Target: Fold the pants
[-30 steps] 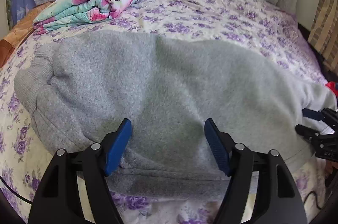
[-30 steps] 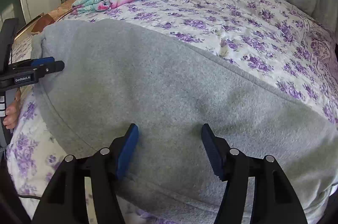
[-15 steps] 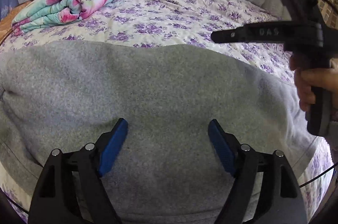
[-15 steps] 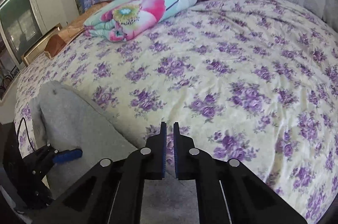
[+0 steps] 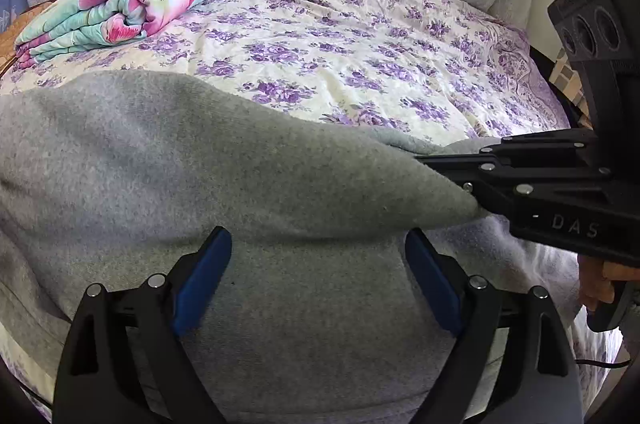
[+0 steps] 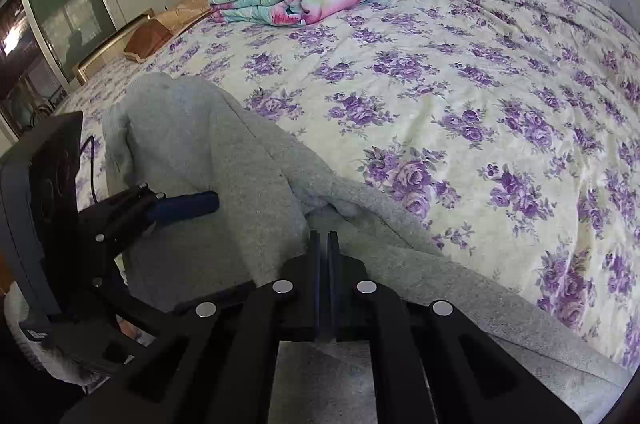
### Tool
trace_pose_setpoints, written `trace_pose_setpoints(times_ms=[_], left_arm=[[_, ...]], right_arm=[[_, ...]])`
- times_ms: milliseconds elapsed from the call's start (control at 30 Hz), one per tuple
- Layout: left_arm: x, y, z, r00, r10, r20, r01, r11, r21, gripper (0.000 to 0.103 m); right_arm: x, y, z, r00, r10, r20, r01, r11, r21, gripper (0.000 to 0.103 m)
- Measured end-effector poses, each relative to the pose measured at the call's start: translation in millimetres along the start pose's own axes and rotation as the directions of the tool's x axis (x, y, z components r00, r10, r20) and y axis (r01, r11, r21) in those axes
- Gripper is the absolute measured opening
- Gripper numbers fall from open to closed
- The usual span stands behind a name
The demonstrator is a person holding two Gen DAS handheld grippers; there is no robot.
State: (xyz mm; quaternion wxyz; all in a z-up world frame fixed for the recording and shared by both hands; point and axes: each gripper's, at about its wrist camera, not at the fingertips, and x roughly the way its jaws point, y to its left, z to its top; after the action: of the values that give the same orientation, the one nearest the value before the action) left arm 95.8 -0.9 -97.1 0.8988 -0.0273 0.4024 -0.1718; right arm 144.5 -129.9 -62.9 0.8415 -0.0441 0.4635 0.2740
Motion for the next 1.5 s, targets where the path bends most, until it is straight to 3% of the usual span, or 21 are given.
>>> trace_pose_setpoints(times_ms=[167, 233, 533, 700, 900, 967, 1000, 1067, 1167, 1233, 1333, 1400, 1500], left_arm=[[-1.1, -1.8, -0.2, 1.000, -0.003, 0.003, 0.003, 1.000, -0.004, 0.086], [-1.5, -2.1, 0.0, 1.000, -0.003, 0.003, 0.003, 1.000, -0.004, 0.086], [-2.9, -0.7, -0.6, 1.000, -0.014, 0.006, 0.014, 1.000, -0.013, 0.086], [-3.0, -0.7, -0.7, 1.000, -0.014, 0.007, 0.014, 1.000, -0.013, 0.086], [-3.1, -0.6, -0.8, 1.000, -0.013, 0.007, 0.014, 1.000, -0.013, 0.086], [-3.3, 0.1, -0.9, 1.000, -0.015, 0.008, 0.016, 1.000, -0.014, 0.086], [-3.3, 0.2, -0.9, 1.000, -0.017, 0.009, 0.017, 1.000, -0.015, 0.086], [-4.3, 0.8, -1.5, 1.000, -0.019, 0.011, 0.019, 1.000, -0.017, 0.086], [-4.7, 0.1, -1.6, 1.000, -0.022, 0.011, 0.022, 1.000, -0.015, 0.086], [-5.9, -1.7, -1.6, 1.000, -0.021, 0.016, 0.021, 1.000, -0.009, 0.086], [-3.7, 0.3, -1.6, 1.000, -0.025, 0.008, 0.025, 0.999, -0.020, 0.086], [-4.0, 0.3, -1.6, 1.000, -0.028, 0.009, 0.028, 0.999, -0.022, 0.086], [-3.9, -0.4, -2.2, 1.000, -0.028, 0.008, 0.028, 0.999, -0.022, 0.086]], right_arm=[[18.1, -19.8, 15.3, 0.982, 0.188, -0.002, -0.185, 0.970, 0.160, 0.005], [23.4, -15.1, 18.5, 0.975, 0.220, -0.001, -0.216, 0.960, 0.180, 0.006], [28.2, -13.3, 13.6, 0.977, 0.210, -0.029, -0.194, 0.941, 0.276, 0.010], [27.5, -18.0, 15.2, 0.984, 0.173, -0.041, -0.154, 0.946, 0.284, 0.035], [37.0, -18.1, 20.8, 0.985, 0.169, -0.033, -0.152, 0.942, 0.300, 0.048], [37.7, -15.4, 20.3, 0.985, 0.171, -0.005, -0.163, 0.947, 0.275, 0.038], [35.3, -14.5, 19.3, 0.985, 0.171, 0.013, -0.169, 0.950, 0.263, 0.016], [20.8, -16.5, 22.5, 0.984, 0.158, 0.076, -0.173, 0.953, 0.249, 0.010], [-5.9, -41.0, 49.3, 0.977, 0.109, 0.184, -0.157, 0.950, 0.268, 0.008], [10.3, -55.0, 65.3, 0.983, 0.117, 0.143, -0.157, 0.938, 0.310, 0.007], [59.3, -56.8, 64.5, 0.999, 0.028, 0.034, -0.036, 0.959, 0.280, 0.009], [70.7, -69.4, 56.3, 0.996, 0.074, 0.057, -0.089, 0.940, 0.329, 0.009], [55.4, -76.4, 52.3, 0.986, 0.143, 0.085, -0.164, 0.913, 0.374, 0.010]])
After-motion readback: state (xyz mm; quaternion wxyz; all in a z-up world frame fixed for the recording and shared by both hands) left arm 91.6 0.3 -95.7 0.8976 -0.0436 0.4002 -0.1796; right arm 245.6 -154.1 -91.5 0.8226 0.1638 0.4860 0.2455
